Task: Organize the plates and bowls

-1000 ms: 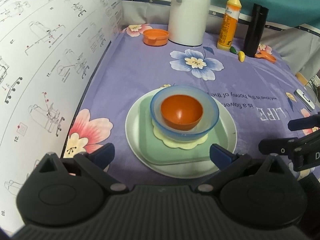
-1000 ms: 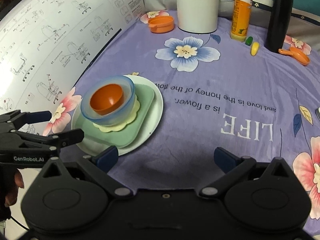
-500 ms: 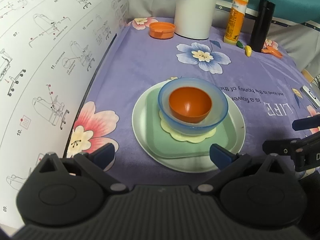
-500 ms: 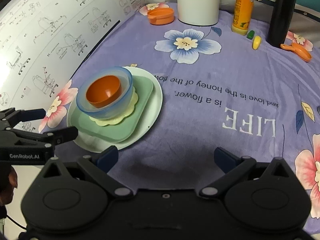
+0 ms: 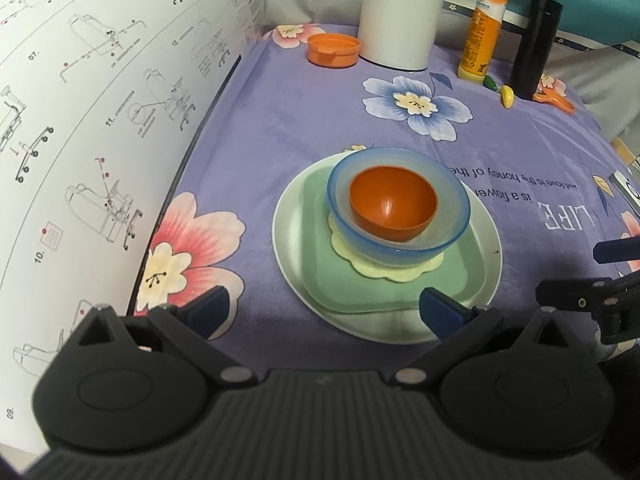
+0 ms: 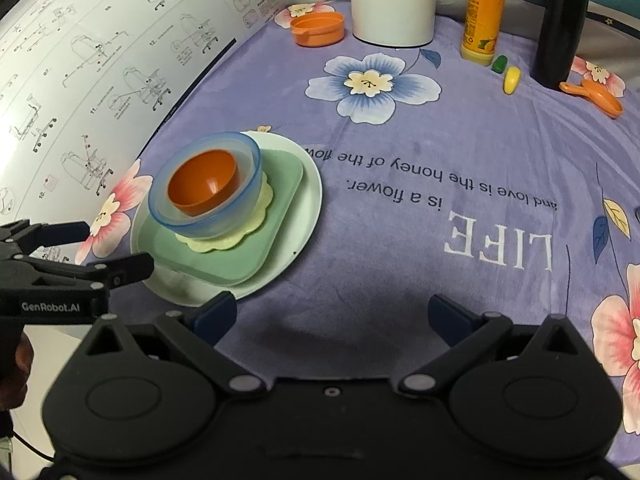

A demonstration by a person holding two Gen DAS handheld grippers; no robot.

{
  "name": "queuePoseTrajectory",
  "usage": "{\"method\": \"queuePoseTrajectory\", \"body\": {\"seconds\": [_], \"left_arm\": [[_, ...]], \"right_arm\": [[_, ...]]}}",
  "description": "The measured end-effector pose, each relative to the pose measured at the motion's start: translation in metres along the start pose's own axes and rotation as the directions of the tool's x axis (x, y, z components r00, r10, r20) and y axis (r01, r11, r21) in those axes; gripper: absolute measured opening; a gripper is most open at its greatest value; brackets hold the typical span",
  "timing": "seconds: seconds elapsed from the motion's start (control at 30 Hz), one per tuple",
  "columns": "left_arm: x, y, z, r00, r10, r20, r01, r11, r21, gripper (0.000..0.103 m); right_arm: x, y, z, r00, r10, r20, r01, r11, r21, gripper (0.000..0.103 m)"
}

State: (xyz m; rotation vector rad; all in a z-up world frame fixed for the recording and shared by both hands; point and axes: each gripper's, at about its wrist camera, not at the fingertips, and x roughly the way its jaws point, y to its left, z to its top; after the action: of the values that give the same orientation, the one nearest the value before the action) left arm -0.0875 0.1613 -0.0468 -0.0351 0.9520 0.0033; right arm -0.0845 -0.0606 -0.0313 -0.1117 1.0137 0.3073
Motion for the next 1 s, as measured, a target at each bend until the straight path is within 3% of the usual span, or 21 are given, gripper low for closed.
{"method": "queuePoseTrajectory", "body": {"seconds": [1.0], "left_arm": [[-0.0040,-0.0010,-0.0015,1.000,0.003,0.016,-0.003,1.000,0.001,0.103]], "right_arm": [[-0.0019,0.0041,-0.0018,1.000,-0.005,-0.002,0.005,1.000,0.009,0.103]]}}
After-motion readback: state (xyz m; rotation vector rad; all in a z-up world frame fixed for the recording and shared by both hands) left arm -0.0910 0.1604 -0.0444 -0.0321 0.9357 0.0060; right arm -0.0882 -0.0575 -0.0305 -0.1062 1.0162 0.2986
